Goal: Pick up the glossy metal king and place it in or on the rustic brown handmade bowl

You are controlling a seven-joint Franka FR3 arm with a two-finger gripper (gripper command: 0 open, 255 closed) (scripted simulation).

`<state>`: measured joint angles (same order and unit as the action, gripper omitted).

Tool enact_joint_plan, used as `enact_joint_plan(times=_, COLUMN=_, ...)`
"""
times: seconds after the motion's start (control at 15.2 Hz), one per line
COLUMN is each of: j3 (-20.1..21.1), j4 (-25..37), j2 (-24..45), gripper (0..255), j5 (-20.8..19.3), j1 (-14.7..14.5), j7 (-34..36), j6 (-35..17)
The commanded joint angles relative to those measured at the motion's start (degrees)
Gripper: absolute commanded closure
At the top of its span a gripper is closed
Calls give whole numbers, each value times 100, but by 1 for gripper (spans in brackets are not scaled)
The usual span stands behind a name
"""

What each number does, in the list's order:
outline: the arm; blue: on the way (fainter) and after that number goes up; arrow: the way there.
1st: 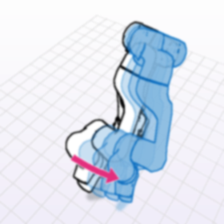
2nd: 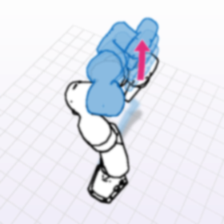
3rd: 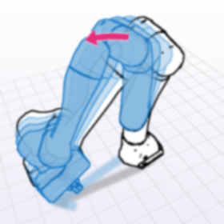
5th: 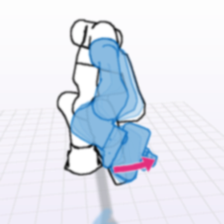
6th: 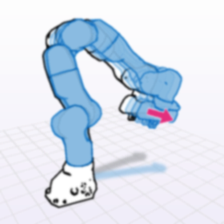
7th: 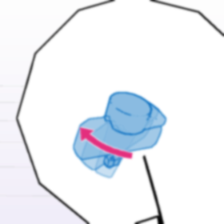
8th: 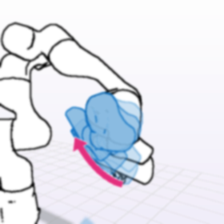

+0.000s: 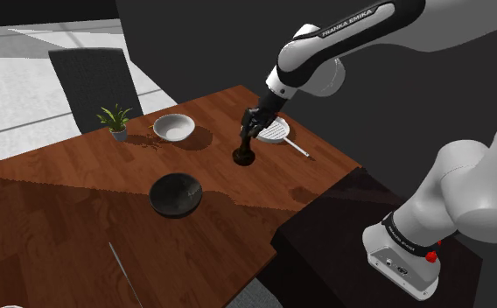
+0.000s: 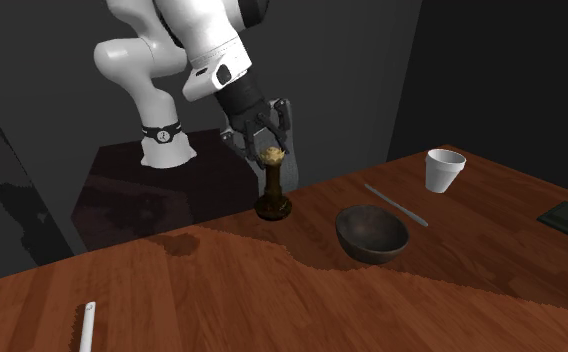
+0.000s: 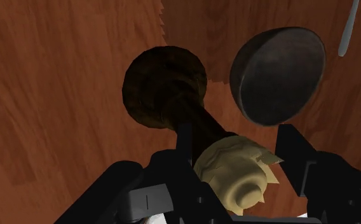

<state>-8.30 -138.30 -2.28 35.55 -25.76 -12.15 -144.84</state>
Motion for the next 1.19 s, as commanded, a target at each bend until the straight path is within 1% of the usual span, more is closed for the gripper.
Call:
enact_joint_plan(times=0.0, j3=137, j4=201, j2=175, gripper=255, j5=-2, j1=-127, j7=267, j6=-74)
enact_joint_plan(times=0.33, j3=418, j4=888, j2=667, gripper=255, j5=-199, j1=-421, j7=1027, j6=-128)
enact_joint_plan(times=0.66, j3=592, j4=1720, j2=1236, gripper=255, j5=-511, j1=-726, j7=1806, j6=-88)
enact_joint_plan(times=1.06, j3=673, j4=2938, j2=2025, gripper=255, j5=-948, j1=-1116, j7=2714, j6=121)
enact_joint_plan(times=1.12, j3=677, j4=3285, j2=2242, gripper=255, j5=-1057, j1=-1213, j7=2930, j6=205)
